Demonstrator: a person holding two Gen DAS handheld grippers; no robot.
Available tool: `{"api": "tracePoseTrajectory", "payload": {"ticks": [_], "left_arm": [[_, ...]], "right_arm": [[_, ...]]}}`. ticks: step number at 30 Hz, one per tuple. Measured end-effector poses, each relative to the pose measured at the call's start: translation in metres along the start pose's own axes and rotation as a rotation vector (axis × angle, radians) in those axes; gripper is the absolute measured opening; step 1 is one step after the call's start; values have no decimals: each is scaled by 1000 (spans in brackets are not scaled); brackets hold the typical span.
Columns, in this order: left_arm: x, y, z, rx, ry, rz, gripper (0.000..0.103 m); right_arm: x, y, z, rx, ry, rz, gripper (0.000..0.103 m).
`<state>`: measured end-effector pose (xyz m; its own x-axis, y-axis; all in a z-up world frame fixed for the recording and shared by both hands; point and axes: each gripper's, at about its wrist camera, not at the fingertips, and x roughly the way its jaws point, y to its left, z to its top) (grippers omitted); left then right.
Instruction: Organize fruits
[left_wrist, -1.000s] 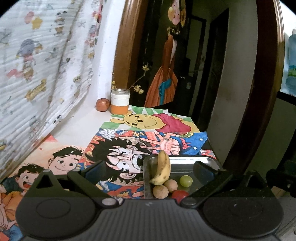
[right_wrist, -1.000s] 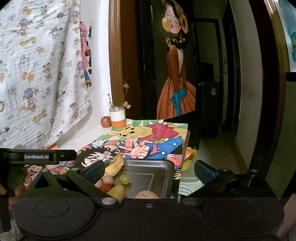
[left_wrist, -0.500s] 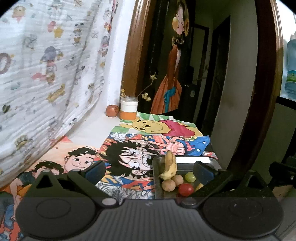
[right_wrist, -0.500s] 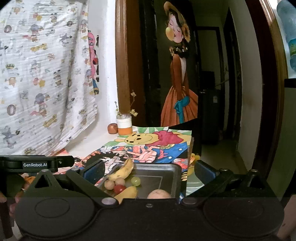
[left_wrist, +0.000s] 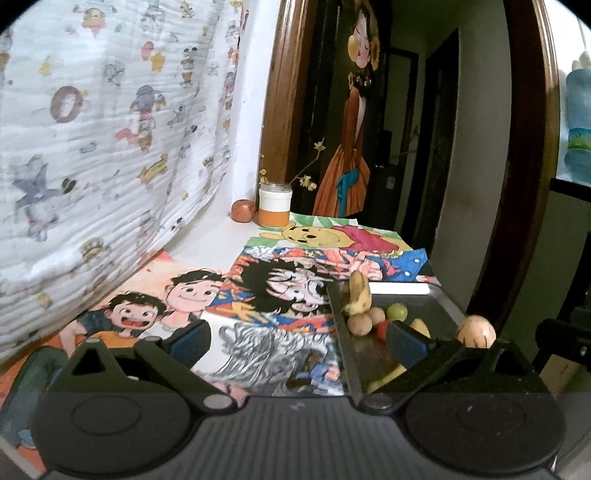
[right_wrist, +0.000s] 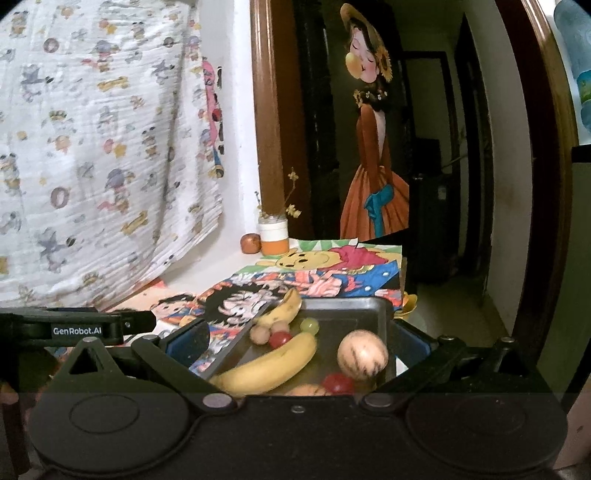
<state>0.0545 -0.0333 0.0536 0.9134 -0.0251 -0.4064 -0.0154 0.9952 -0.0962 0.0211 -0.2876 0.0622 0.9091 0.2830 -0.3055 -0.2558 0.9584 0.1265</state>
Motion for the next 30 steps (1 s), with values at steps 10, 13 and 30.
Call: {"api": "tracePoseTrajectory", "payload": {"ticks": [10,13,30], "left_arm": [[-23,10,-23,24,9,7,103],[-27,11,-29,33,16,-2,103],[-45,26,-53,40,48,-2,103]], "right_arm": [[-22,16,-24,-8,25,8,102],[-25,19,-29,-4,31,9,102],[-35,28,-53,4,97,16,102]]}}
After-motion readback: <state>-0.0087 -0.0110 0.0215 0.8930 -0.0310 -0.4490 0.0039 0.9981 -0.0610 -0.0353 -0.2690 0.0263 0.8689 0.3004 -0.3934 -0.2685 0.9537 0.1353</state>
